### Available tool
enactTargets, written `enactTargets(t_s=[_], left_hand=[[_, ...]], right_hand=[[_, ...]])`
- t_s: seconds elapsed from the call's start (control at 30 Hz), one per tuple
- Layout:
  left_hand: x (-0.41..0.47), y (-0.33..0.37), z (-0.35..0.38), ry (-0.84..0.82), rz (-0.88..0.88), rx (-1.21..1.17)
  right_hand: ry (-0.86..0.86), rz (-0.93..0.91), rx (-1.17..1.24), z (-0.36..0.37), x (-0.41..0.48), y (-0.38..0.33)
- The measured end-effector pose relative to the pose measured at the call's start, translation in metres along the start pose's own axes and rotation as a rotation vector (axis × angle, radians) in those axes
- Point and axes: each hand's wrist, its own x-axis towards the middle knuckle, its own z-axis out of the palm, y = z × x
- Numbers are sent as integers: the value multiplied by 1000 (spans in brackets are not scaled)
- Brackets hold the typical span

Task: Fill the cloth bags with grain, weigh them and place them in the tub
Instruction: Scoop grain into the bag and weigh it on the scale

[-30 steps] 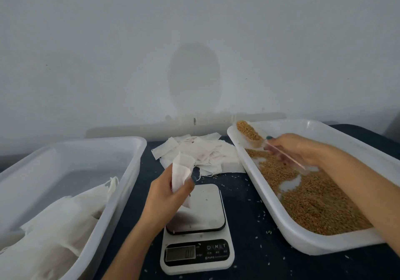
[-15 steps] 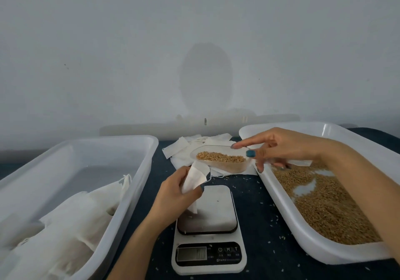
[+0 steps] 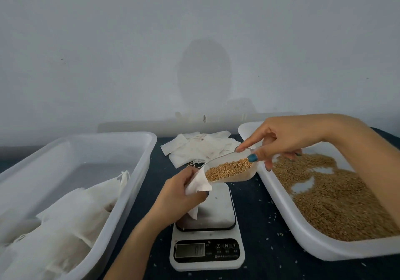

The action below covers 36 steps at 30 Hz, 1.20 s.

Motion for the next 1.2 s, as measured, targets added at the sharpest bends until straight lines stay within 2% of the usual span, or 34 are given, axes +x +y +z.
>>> enactTargets(t_s=[0.53,1.2], left_hand=[[-4,6,3,-87,72,-127],[-6,13,2,-104,55,-186]], right_hand=[[-74,140,-175,-22,-10,-38],[-53,143,-190,-29,-18,-42]])
